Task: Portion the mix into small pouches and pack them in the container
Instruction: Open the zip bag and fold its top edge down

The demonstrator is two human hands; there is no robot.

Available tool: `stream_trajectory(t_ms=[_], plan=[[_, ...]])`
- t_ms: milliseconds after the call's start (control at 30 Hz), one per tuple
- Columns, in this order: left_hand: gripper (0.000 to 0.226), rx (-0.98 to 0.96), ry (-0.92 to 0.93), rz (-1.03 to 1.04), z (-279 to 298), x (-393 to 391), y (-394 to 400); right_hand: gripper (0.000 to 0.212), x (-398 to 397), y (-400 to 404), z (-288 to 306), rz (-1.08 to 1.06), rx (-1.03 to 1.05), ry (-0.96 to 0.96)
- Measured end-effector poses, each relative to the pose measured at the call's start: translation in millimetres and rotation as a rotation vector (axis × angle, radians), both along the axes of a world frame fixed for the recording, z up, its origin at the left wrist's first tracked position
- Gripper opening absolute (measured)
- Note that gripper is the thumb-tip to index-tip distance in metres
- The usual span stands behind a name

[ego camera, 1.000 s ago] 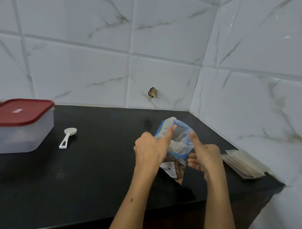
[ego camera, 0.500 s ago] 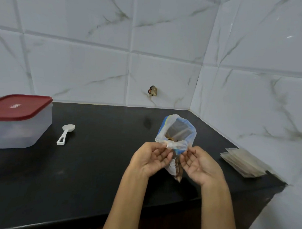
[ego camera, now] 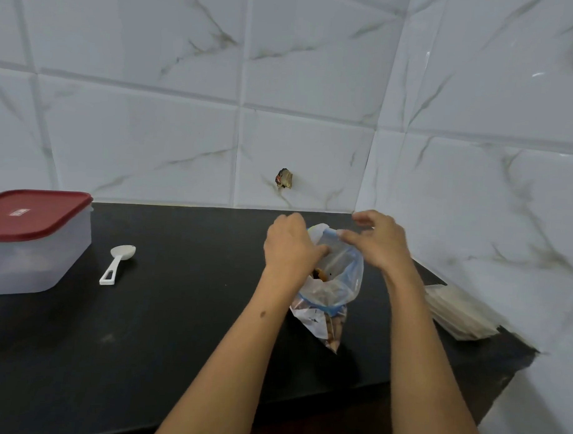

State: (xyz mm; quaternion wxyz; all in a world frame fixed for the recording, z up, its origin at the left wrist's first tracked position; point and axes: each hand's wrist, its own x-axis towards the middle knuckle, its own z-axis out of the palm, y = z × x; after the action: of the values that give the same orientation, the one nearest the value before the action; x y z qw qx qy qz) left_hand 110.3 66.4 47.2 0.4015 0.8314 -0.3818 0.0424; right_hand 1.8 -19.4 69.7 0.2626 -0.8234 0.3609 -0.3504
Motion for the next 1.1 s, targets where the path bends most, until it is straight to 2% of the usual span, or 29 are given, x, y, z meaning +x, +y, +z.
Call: stream_trajectory(t_ms=[67, 167, 200, 267, 400, 467, 533, 567, 667, 700, 767, 800, 833, 867, 933, 1033, 1100], plan=[[0.036, 0.045, -0.001, -0.017, -3.3, 7.2, -13.1, 0.046, 15.6, -9.9, 2.0, 0.113, 0.001, 0.159], [0.023, 0.008, 0.105, -0.093, -6.5, 22.3, -21.1, 0.015, 30.1, -21.0, 2.1, 0.148, -0.029, 0.275], [0.021, -0.027, 0.206, -0.143, -6.5, 27.5, -20.8, 0.008, 32.9, -26.1, 1.6, 0.138, -0.017, 0.266], [0.020, -0.087, 0.500, -0.249, -4.9, 35.6, -17.4, 0.013, 36.5, -35.3, 1.0, 0.122, 0.056, 0.258], [0.022, -0.089, 1.074, -0.405, -2.3, 43.8, -13.9, 0.019, 46.3, -45.3, -1.6, 0.128, 0.392, 0.140], [0.027, -0.117, 1.249, -0.393, -7.3, 48.0, -17.6, 0.021, 48.9, -47.8, -4.0, 0.148, 0.630, 0.089], [0.024, -0.163, 1.323, -0.298, -10.3, 47.8, -19.4, 0.022, 50.4, -49.8, -7.8, 0.183, 0.880, 0.034], [0.025, -0.171, 1.323, -0.256, -10.1, 45.4, -19.1, 0.022, 50.7, -50.7, -9.8, 0.190, 0.971, -0.012], [0.053, -0.205, 1.319, -0.220, -11.8, 39.1, -18.6, 0.018, 50.1, -52.6, -15.6, 0.181, 1.069, -0.066], [0.053, -0.216, 1.340, -0.216, -13.3, 36.4, -19.0, 0.017, 48.9, -51.0, -16.7, 0.173, 1.050, -0.043], [0.037, -0.233, 1.331, -0.165, -17.7, 34.0, -24.3, 0.013, 48.0, -49.6, -18.6, 0.098, 0.889, 0.030], [0.027, -0.209, 1.262, -0.134, -19.3, 33.9, -26.3, 0.012, 48.8, -50.0, -20.3, 0.060, 0.784, 0.045], [0.021, -0.199, 1.184, -0.110, -21.2, 34.8, -29.2, 0.022, 49.7, -51.6, -21.9, 0.026, 0.694, 0.045], [0.024, -0.208, 1.116, -0.105, -23.6, 36.3, -32.5, 0.037, 49.4, -51.7, -22.4, -0.005, 0.614, 0.050], [0.047, -0.196, 0.926, -0.053, -20.9, 31.9, -26.8, 0.057, 41.9, -43.8, -19.6, -0.088, 0.422, 0.120], [0.065, -0.008, 0.475, 0.062, -16.0, 25.9, -7.1, 0.065, 13.9, -25.4, -18.5, -0.299, 0.201, 0.147], [0.071, 0.079, 0.459, 0.060, -10.6, 17.2, 13.0, 0.070, -6.0, -4.9, -15.8, -0.303, 0.262, 0.074]])
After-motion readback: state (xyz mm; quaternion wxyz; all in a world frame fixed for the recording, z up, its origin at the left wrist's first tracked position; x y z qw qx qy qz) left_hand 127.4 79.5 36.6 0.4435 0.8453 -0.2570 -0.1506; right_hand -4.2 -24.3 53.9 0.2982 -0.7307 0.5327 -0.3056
